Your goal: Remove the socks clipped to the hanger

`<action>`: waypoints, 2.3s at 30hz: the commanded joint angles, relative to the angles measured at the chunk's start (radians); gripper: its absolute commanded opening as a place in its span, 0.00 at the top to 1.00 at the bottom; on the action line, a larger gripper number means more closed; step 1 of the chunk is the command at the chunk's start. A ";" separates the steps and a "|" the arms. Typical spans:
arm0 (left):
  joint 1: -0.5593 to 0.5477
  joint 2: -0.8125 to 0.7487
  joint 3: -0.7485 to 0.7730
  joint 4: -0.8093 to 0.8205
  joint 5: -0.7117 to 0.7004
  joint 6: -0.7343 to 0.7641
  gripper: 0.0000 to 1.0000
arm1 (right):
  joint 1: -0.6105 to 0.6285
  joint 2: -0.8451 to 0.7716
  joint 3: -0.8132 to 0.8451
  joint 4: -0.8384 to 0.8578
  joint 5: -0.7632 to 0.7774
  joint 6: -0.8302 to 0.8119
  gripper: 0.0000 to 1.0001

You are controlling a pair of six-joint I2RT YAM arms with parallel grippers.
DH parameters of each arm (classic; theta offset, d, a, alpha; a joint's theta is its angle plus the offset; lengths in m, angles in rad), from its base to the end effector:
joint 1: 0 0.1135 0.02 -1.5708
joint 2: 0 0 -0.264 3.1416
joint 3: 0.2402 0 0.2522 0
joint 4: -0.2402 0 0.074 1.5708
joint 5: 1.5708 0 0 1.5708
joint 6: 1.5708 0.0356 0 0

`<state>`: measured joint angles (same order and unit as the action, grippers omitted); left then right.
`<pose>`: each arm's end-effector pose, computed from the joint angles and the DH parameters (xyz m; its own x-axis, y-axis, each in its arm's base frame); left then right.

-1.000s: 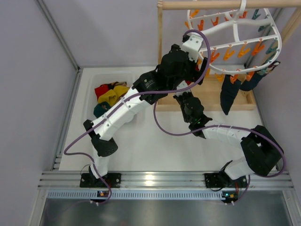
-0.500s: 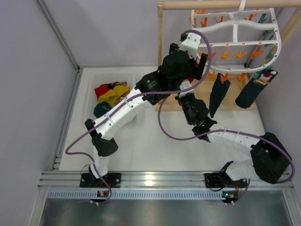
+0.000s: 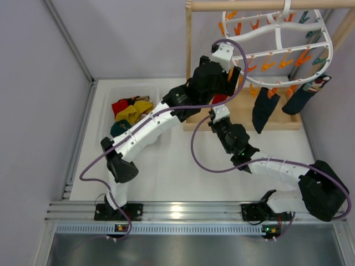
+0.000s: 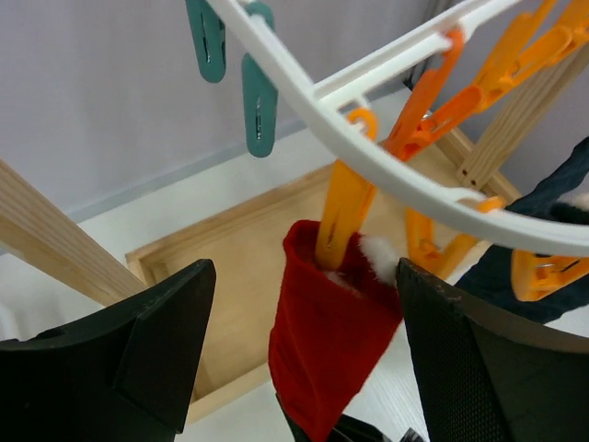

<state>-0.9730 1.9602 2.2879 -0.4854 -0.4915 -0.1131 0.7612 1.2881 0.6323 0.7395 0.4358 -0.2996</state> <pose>0.2598 -0.3517 0.4768 -0.1405 0.0295 -0.9896 0.4535 0.8905 -0.0378 0.2153 0.1843 0.2741 0.1525 -0.2242 -0.9625 -0.2886 0.9214 -0.2604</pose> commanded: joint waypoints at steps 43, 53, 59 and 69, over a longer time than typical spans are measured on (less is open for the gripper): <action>0.261 -0.014 -0.041 0.307 1.338 -0.332 0.19 | -0.373 -0.751 0.001 -0.704 -1.059 0.335 1.00; 0.240 0.052 -0.036 0.533 1.331 -0.488 0.20 | -0.373 -0.800 0.024 -0.762 -1.046 0.329 1.00; 0.235 0.091 -0.036 0.565 1.301 -0.528 0.20 | -0.373 -0.814 0.038 -0.764 -1.069 0.327 1.00; 0.223 0.154 -0.004 0.697 1.282 -0.637 0.23 | -0.373 -0.805 0.049 -0.763 -1.121 0.335 1.00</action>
<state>-0.7444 2.1010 2.2284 0.0872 0.7956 -0.6975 0.3977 0.4889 0.6426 -0.0151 -0.6106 0.0273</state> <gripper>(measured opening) 0.776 0.005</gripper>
